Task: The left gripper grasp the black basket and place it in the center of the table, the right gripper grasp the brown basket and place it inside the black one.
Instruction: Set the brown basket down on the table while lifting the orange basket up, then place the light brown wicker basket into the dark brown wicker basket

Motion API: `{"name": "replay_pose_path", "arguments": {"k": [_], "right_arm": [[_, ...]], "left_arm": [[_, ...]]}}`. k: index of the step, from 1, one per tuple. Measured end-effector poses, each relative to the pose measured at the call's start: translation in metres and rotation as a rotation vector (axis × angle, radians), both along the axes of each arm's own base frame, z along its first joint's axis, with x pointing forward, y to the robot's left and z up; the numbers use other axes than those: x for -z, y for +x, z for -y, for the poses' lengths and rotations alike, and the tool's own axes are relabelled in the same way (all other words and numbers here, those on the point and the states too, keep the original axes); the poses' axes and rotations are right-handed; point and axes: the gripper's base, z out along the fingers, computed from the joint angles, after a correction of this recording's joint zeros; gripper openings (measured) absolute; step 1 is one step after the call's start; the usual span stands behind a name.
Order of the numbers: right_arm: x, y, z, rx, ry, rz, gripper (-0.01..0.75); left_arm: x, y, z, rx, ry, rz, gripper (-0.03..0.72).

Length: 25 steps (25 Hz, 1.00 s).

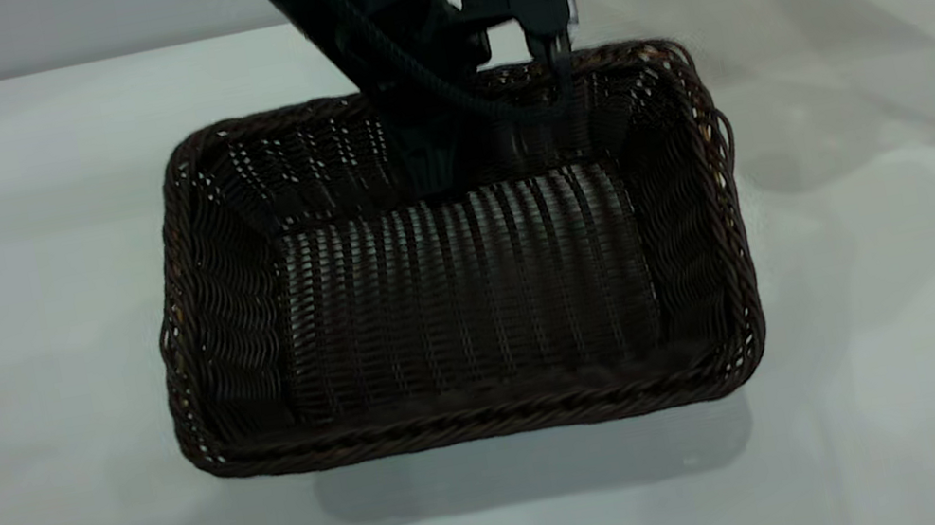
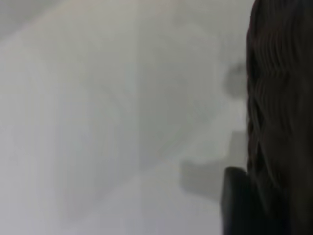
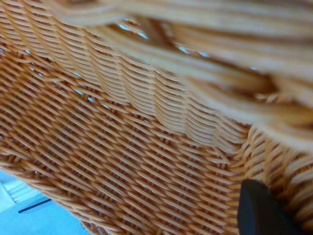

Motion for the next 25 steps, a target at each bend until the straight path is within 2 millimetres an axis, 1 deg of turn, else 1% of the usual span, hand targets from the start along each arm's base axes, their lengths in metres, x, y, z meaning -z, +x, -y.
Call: {"name": "replay_pose_path", "arguments": {"k": [3, 5, 7, 9, 12, 14, 17, 18, 21, 22, 25], "right_arm": [[0.0, 0.0, 0.0, -0.005, -0.004, -0.001, 0.077], [0.0, 0.0, 0.0, -0.011, 0.0, 0.002, 0.077], [-0.001, -0.001, -0.001, -0.02, 0.007, 0.004, 0.077], [-0.002, -0.002, -0.002, -0.038, 0.013, 0.004, 0.077], [-0.013, -0.006, -0.005, -0.095, -0.034, 0.01, 0.077], [-0.025, -0.009, -0.009, -0.139, -0.07, 0.008, 0.077], [-0.046, -0.014, -0.023, -0.219, -0.131, -0.008, 0.077], [-0.05, -0.015, -0.03, -0.25, -0.151, -0.022, 0.077], [-0.061, -0.02, -0.056, -0.351, -0.206, -0.067, 0.077], [-0.061, -0.022, -0.066, -0.391, -0.225, -0.086, 0.077], [-0.057, -0.028, -0.097, -0.514, -0.293, -0.152, 0.077]], "left_arm": [[-0.001, 0.001, 0.001, -0.027, -0.02, 0.005, 0.447], [-0.01, 0.001, 0.001, -0.064, -0.05, 0.012, 0.517], [-0.026, 0.004, -0.001, -0.12, -0.087, 0.013, 0.562], [-0.047, 0.008, -0.011, -0.208, -0.125, -0.002, 0.577], [-0.074, 0.022, -0.046, -0.384, -0.159, -0.053, 0.584], [-0.087, 0.036, -0.082, -0.53, -0.181, -0.082, 0.584], [-0.105, 0.054, -0.136, -0.741, -0.237, -0.088, 0.584], [-0.11, 0.059, -0.154, -0.799, -0.256, -0.079, 0.584], [-0.12, 0.068, -0.196, -0.931, -0.293, -0.061, 0.584], [-0.121, 0.07, -0.208, -0.964, -0.3, -0.056, 0.584], [-0.121, 0.073, -0.234, -1.033, -0.307, -0.054, 0.584]]}}
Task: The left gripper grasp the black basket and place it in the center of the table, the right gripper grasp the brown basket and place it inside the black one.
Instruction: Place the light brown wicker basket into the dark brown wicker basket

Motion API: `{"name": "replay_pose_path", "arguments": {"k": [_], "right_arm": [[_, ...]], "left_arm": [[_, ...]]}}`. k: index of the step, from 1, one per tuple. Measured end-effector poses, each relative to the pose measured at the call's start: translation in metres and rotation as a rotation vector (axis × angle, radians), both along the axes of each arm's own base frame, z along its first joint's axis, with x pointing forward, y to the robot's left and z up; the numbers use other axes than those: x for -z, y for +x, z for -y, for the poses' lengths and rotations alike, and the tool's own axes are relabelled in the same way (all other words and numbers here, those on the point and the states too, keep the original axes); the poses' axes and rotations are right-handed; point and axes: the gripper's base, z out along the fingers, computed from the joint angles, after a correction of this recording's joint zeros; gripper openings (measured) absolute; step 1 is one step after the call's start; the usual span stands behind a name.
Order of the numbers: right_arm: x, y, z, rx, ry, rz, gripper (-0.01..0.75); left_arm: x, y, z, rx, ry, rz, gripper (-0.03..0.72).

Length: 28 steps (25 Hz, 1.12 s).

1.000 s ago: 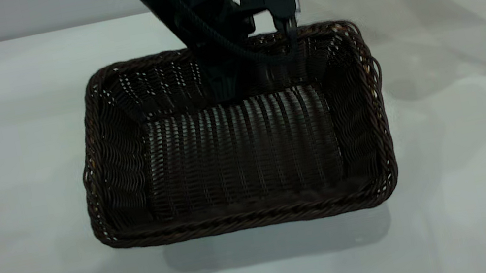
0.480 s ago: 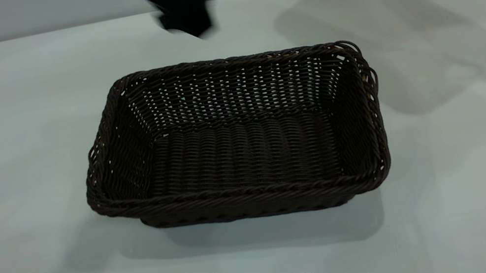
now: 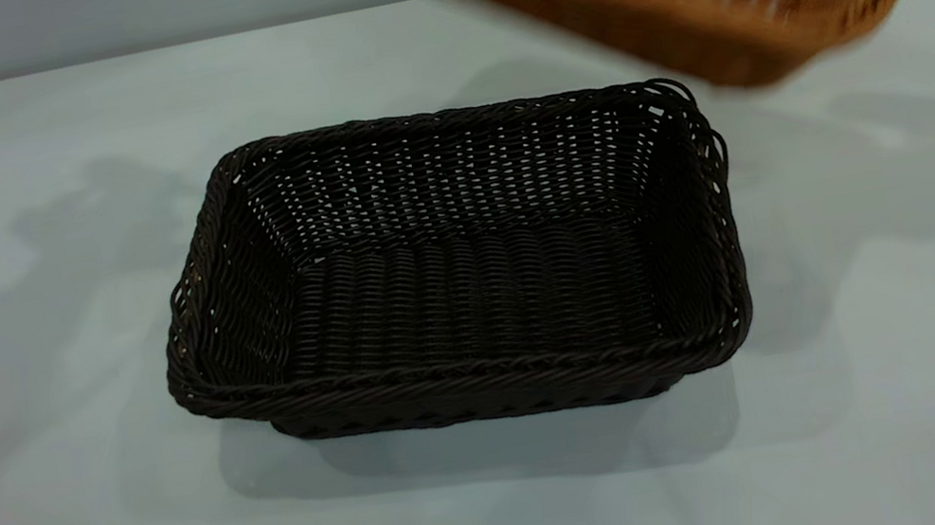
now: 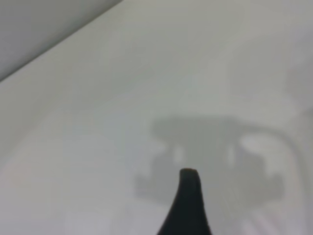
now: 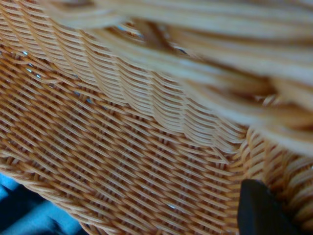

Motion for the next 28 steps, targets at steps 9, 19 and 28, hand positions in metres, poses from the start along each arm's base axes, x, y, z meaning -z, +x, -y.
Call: {"name": "replay_pose_path", "arguments": {"k": [9, 19, 28], "right_arm": [[0.006, -0.02, -0.083, -0.243, -0.113, -0.076, 0.077], [0.017, -0.024, -0.11, -0.302, -0.228, -0.041, 0.077], [0.053, -0.022, -0.117, -0.298, -0.242, -0.092, 0.077]], "left_arm": [[0.001, 0.001, -0.02, -0.062, -0.011, -0.016, 0.584], [0.001, 0.0, -0.02, -0.064, -0.012, -0.017, 0.584], [0.001, 0.0, -0.02, -0.065, -0.014, -0.018, 0.584]]}}
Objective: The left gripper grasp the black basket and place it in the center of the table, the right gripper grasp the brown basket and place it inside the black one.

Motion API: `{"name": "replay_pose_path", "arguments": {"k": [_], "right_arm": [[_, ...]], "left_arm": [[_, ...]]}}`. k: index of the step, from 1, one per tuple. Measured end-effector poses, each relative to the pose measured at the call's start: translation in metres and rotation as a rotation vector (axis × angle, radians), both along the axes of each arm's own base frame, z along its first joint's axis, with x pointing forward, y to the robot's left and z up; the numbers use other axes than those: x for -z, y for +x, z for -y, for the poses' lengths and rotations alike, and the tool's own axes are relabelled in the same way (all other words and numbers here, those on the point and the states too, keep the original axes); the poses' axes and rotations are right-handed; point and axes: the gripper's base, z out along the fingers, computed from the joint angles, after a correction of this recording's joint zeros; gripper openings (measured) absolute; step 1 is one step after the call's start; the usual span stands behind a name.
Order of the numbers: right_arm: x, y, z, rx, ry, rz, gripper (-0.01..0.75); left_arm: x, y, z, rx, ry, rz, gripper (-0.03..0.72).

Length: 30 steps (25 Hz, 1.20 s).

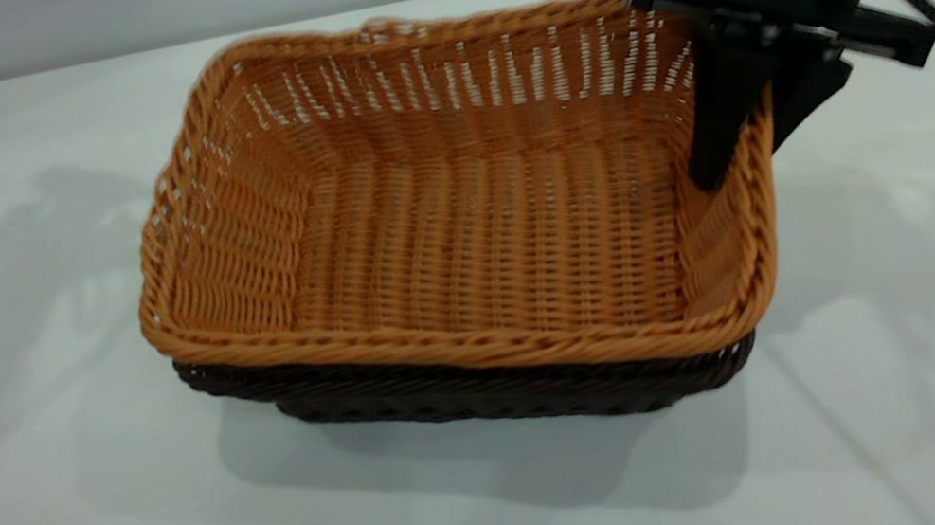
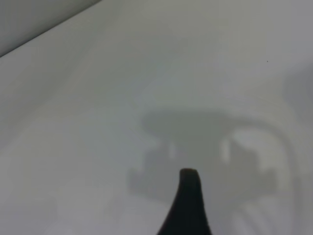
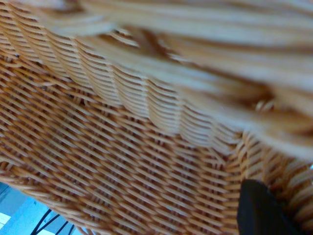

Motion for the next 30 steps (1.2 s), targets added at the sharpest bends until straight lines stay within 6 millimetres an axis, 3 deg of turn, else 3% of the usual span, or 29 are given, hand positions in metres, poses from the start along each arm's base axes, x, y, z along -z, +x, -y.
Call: {"name": "replay_pose_path", "arguments": {"k": [6, 9, 15, 18, 21, 24, 27, 30], "right_arm": [[0.004, 0.002, -0.008, -0.006, -0.007, 0.045, 0.087], [0.005, 0.003, -0.008, 0.001, -0.006, 0.056, 0.14], [0.001, 0.008, -0.009, -0.016, -0.002, 0.091, 0.431], [-0.012, 0.017, -0.008, -0.057, -0.019, 0.149, 0.552], [-0.049, 0.028, -0.008, -0.09, -0.03, 0.252, 0.606], [-0.109, 0.03, -0.004, -0.099, -0.051, 0.408, 0.606], [-0.174, 0.016, 0.005, -0.092, -0.062, 0.577, 0.593], [-0.234, -0.014, 0.015, -0.088, -0.051, 0.72, 0.586]], "left_arm": [[0.0, 0.0, 0.0, 0.0, 0.0, -0.001, 0.584], [0.0, 0.0, 0.0, 0.0, 0.0, -0.004, 0.584], [0.001, -0.002, 0.0, 0.002, 0.0, -0.021, 0.584], [-0.008, -0.006, 0.0, 0.004, 0.0, -0.029, 0.584], [-0.04, -0.017, 0.0, -0.007, -0.012, 0.005, 0.584], [-0.086, -0.037, -0.001, -0.023, -0.03, 0.066, 0.584], [-0.132, -0.065, -0.002, -0.041, -0.052, 0.109, 0.584], [-0.17, -0.099, -0.003, -0.064, -0.077, 0.136, 0.584]]}}
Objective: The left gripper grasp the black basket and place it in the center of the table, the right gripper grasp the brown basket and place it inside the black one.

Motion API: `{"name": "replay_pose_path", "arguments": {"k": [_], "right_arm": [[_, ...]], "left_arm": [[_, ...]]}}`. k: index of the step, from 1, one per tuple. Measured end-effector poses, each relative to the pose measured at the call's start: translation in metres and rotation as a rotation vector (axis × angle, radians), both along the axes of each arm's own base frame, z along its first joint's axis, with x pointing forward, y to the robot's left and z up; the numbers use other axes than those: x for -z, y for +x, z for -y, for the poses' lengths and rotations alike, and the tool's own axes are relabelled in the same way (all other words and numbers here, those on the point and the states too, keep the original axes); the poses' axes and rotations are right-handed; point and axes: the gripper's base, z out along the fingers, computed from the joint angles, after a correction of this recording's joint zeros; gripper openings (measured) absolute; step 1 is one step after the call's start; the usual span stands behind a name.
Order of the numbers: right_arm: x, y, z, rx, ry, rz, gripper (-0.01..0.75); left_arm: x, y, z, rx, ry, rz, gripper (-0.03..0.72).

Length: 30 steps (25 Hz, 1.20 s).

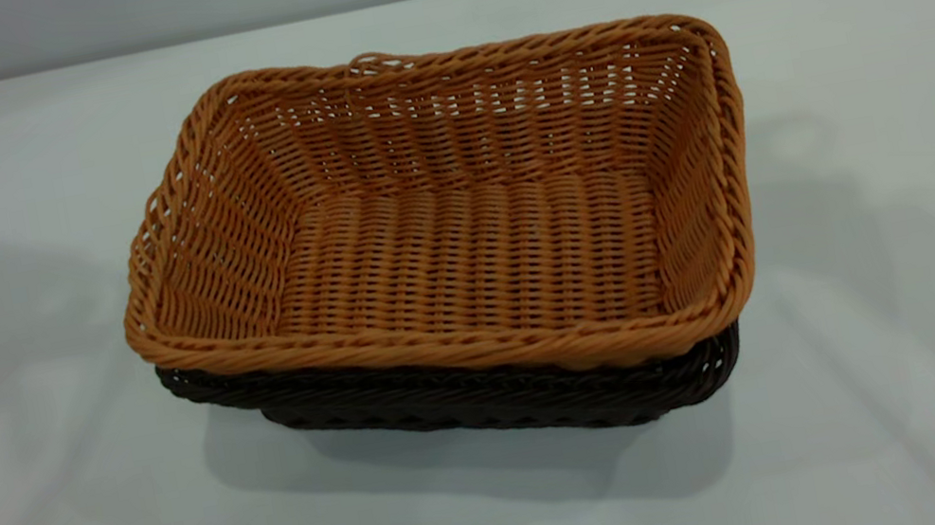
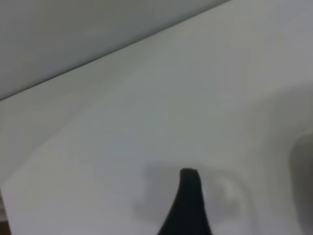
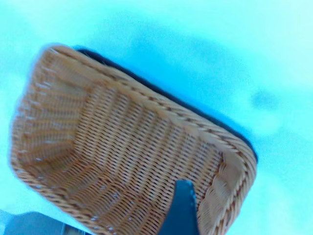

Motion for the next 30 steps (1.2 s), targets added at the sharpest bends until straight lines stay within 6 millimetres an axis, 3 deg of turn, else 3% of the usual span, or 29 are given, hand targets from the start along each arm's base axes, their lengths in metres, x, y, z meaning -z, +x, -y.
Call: {"name": "replay_pose_path", "arguments": {"k": [2, 6, 9, 12, 20, 23, 30], "right_arm": [[-0.036, -0.027, 0.007, -0.009, 0.019, 0.08, 0.585], [-0.082, -0.086, 0.023, -0.029, 0.043, 0.197, 0.584], [-0.098, -0.128, 0.035, -0.038, 0.055, 0.268, 0.584], [-0.099, -0.166, 0.045, -0.043, 0.065, 0.309, 0.584], [-0.059, -0.238, 0.064, -0.038, 0.078, 0.306, 0.584], [-0.04, -0.267, 0.072, -0.04, 0.083, 0.322, 0.584], [0.009, -0.321, 0.089, -0.059, 0.064, 0.417, 0.584]], "left_arm": [[-0.024, -0.024, -0.001, -0.026, -0.027, 0.032, 0.584], [-0.058, -0.069, -0.003, -0.08, -0.084, 0.054, 0.584], [-0.076, -0.104, -0.005, -0.092, -0.096, 0.05, 0.584], [-0.086, -0.134, -0.006, -0.09, -0.088, 0.02, 0.584], [-0.102, -0.189, -0.017, -0.178, -0.067, 0.094, 0.584], [-0.091, -0.215, -0.018, -0.198, -0.087, 0.1, 0.584], [-0.041, -0.284, -0.019, -0.183, -0.121, 0.112, 0.584]]}}
